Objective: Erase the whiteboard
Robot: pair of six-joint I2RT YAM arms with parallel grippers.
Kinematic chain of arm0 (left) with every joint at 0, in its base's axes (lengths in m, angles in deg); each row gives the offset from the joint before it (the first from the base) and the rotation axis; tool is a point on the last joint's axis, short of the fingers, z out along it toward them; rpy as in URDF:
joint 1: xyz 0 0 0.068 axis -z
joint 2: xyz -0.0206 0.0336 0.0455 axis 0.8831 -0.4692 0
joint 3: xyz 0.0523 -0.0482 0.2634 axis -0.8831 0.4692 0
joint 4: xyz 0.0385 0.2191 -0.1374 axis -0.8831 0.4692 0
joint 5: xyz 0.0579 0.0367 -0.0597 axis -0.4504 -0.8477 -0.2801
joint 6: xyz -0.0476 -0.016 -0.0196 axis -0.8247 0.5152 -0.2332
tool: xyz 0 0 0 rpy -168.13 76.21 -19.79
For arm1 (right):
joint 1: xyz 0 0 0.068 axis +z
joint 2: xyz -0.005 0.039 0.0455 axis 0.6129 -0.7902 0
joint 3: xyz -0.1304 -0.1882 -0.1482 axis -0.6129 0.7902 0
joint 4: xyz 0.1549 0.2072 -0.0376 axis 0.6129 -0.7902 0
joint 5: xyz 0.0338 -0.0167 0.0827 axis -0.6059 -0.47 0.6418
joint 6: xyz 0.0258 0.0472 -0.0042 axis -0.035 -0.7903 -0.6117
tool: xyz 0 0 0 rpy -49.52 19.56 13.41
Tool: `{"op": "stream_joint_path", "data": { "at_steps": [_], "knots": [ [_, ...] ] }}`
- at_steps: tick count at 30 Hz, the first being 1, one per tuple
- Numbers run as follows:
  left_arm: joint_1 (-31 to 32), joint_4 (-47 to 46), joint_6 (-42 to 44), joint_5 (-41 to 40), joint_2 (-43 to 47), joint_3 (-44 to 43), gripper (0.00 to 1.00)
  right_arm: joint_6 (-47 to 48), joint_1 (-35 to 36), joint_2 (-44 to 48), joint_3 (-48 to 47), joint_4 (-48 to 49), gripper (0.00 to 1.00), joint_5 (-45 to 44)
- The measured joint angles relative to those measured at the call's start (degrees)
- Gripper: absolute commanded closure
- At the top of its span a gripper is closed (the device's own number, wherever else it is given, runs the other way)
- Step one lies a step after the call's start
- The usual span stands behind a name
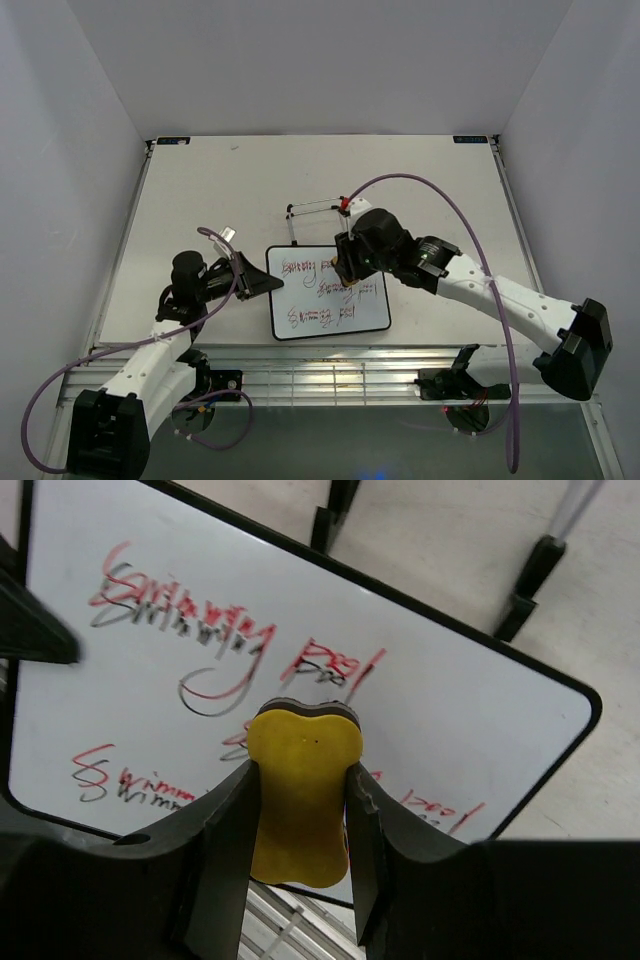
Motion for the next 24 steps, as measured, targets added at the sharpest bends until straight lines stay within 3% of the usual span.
{"op": "stream_joint_path", "data": {
  "at_steps": [7,16,24],
  "knots": [
    [0.1,-0.1,-0.5,0.6,-1.5,3.3,1.00,0.0,6.1,-9.9,-5.0,4.9,0.67,1.6],
    [0.1,-1.2,-0.4,2.3,-3.9,3.6,1.00,2.1,7.4,-20.2,-8.4,10.9,0.70,5.1],
    [0.1,-1.3,-0.2,2.6,-4.0,3.6,1.00,2.6,8.7,-21.7,-8.1,16.3,0.70,7.2]
  ]
}}
